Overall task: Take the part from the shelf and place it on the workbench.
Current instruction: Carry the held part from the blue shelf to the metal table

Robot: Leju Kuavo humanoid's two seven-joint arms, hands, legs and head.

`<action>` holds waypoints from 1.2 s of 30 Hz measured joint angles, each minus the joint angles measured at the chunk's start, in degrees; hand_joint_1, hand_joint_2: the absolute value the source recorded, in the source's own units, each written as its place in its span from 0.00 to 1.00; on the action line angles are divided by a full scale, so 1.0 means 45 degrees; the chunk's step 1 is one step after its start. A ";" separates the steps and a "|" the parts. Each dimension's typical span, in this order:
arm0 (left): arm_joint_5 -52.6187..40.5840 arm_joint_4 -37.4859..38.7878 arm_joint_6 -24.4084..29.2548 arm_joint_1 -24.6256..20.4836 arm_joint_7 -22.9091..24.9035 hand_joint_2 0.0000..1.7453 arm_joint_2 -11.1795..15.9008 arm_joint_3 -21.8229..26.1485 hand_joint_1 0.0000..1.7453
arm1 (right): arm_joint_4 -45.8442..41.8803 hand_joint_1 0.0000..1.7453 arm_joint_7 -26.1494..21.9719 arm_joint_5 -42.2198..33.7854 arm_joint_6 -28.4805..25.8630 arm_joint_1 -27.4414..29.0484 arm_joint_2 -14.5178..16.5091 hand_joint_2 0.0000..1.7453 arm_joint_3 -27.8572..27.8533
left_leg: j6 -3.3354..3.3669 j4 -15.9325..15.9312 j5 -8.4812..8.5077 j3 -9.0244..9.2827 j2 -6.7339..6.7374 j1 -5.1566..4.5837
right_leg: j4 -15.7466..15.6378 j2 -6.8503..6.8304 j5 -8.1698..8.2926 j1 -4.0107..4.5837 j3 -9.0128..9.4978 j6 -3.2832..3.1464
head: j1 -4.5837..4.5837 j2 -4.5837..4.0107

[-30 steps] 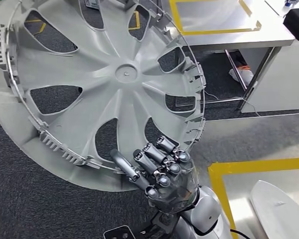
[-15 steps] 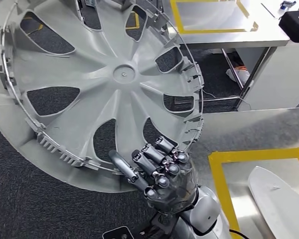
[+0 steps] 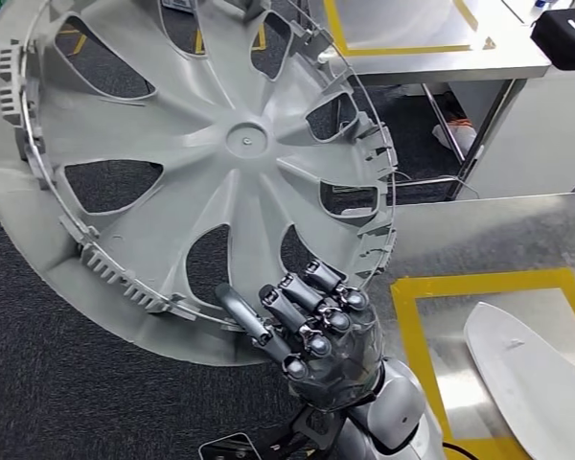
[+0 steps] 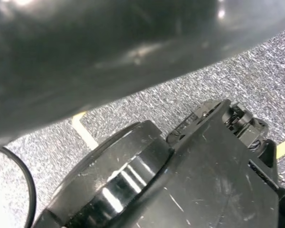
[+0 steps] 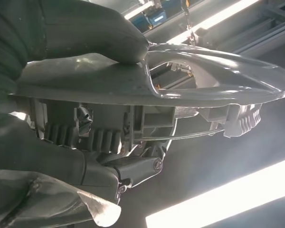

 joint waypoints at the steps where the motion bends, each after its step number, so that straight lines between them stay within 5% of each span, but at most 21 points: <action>1: 0.0000 0.0000 0.0000 0.0000 0.0000 0.00 0.0000 0.0000 0.00 | 0.0000 1.00 0.0002 0.0000 0.0000 -0.0002 0.0000 1.00 -0.0001 | -0.0027 -0.0009 0.0019 -0.0009 -0.0001 0.0005 | 0.0016 -0.0002 0.0004 0.0007 -0.0019 -0.0016 | 0.0000 0.0000; 11: 0.0000 0.0000 0.0001 -0.0002 0.0000 0.00 0.0005 0.0005 0.00 | 0.0000 1.00 -0.0006 0.0001 0.0001 -0.0002 0.0000 1.00 -0.0006 | -0.0235 -0.0033 0.0151 -0.0149 -0.0001 0.0025 | 0.0101 -0.0008 0.0080 0.0029 -0.0189 -0.0161 | 0.0004 0.0000; 36: 0.0000 0.0000 -0.0119 -0.0003 0.0076 0.00 0.0010 0.0007 0.00 | 0.0000 1.00 0.0038 0.0001 0.0000 -0.0003 0.0000 1.00 -0.0006 | -0.0225 -0.0016 0.0168 -0.0219 -0.0001 -0.0005 | 0.0100 -0.0010 0.0128 -0.0017 -0.0249 -0.0146 | 0.0004 0.0000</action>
